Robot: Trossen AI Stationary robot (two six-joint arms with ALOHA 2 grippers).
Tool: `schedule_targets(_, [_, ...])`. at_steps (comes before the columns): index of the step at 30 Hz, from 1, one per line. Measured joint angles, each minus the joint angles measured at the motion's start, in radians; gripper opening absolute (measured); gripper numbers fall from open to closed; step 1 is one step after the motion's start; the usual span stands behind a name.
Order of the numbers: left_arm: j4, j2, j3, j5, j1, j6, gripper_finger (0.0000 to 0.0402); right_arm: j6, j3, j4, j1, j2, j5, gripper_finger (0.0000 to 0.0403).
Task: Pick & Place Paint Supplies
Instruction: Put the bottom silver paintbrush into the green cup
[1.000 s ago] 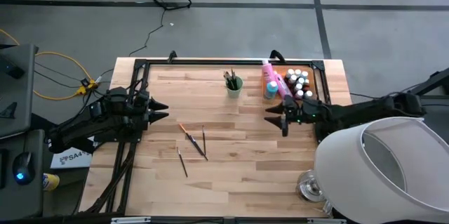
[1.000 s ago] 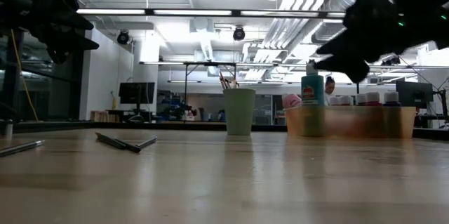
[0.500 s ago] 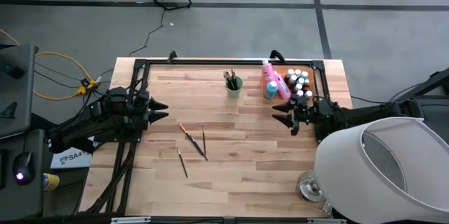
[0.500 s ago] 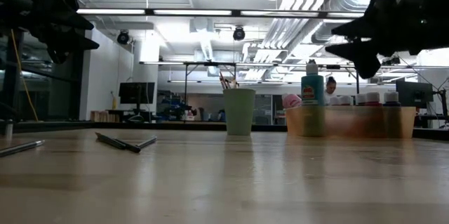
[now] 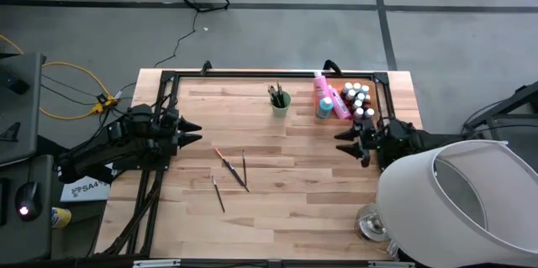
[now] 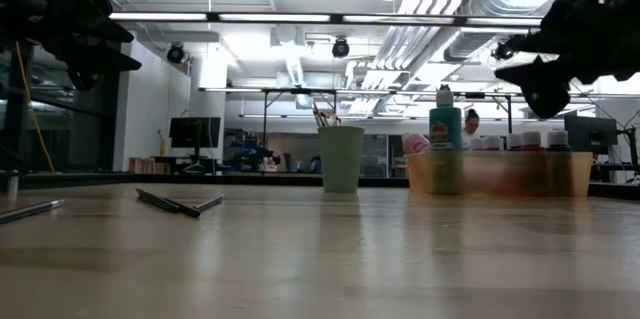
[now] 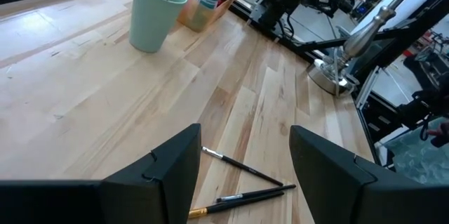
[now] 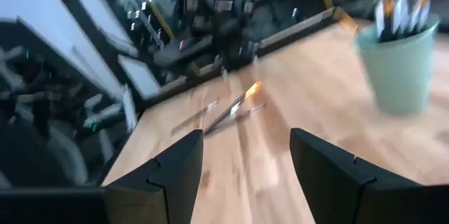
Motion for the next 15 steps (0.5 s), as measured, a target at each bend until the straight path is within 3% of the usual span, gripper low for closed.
schedule_targets(6, [0.000,0.000,0.000,0.003,0.000,0.000,0.0214,-0.028,0.000,-0.010,-0.011,-0.083,0.048,0.0207])
schedule_targets(15, [0.000,0.000,0.000,0.003,0.000,0.000,0.0214,-0.028,0.000,-0.012,-0.013,-0.076,0.051,0.0207])
